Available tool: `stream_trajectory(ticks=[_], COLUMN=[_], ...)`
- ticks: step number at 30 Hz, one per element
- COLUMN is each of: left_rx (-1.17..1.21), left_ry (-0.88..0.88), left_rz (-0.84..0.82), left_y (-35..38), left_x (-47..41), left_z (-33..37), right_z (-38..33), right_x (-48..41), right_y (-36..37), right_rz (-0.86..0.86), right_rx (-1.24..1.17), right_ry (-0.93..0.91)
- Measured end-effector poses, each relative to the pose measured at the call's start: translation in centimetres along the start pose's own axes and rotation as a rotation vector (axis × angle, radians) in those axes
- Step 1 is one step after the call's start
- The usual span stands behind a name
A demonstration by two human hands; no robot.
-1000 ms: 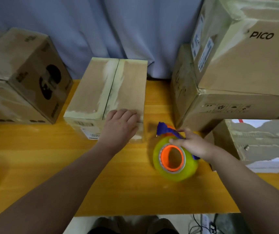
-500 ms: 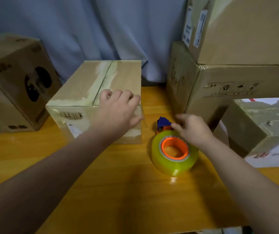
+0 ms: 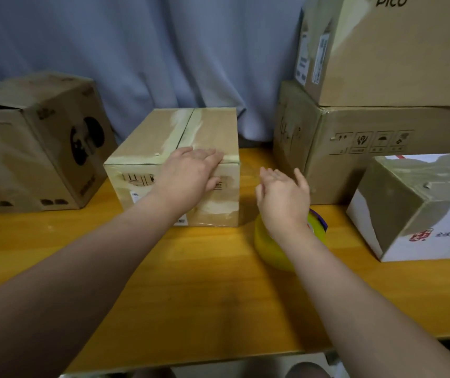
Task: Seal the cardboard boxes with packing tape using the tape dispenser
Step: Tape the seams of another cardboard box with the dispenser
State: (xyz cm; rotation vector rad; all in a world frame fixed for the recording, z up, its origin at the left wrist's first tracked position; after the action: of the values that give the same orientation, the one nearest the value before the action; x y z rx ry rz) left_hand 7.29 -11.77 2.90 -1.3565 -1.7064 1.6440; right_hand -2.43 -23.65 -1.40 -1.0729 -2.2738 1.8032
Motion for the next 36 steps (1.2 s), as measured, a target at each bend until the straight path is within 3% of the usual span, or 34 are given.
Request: stream_trajectory(ticks=[13,19,28,33,36], left_rx=[0.042,0.046,0.031,0.016,0.022], left_ry=[-0.044,-0.057,-0.063,-0.038,-0.035], left_rz=[0.053,0.050,0.038,-0.009,-0.021], left_y=[0.7,0.6,0.4,0.0,0.0], left_x=[0.3,0.2,0.3,-0.2,-0.3], left_z=[-0.2,0.1,0.2,-0.4,-0.7], right_z=[-2.7,-3.4,-5.1,-2.6,-2.4], right_x=[2.3,1.0,3.9,2.8,2.9], right_y=[4.1,4.6,6.7,4.2,4.2], right_rz=[0.136,-0.133,-0.461,-0.381,-0.465], right_rx=[-0.579,-1.218,-0.912,-1.053,-1.019], right_ry=[0.131,0.110,0.097,0.171,0.132])
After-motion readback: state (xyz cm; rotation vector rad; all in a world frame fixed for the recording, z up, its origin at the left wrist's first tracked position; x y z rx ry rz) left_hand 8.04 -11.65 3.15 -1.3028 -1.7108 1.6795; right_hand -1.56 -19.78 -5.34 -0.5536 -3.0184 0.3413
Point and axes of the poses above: each hand's wrist, its own x-axis away from the middle knuckle, its own y-axis out of the palm, z = x × y, the point moved 6 cm from there along -x, towards the middle knuckle, and after that the axes turned 7 degrees about -z, right-handed, at the moved point
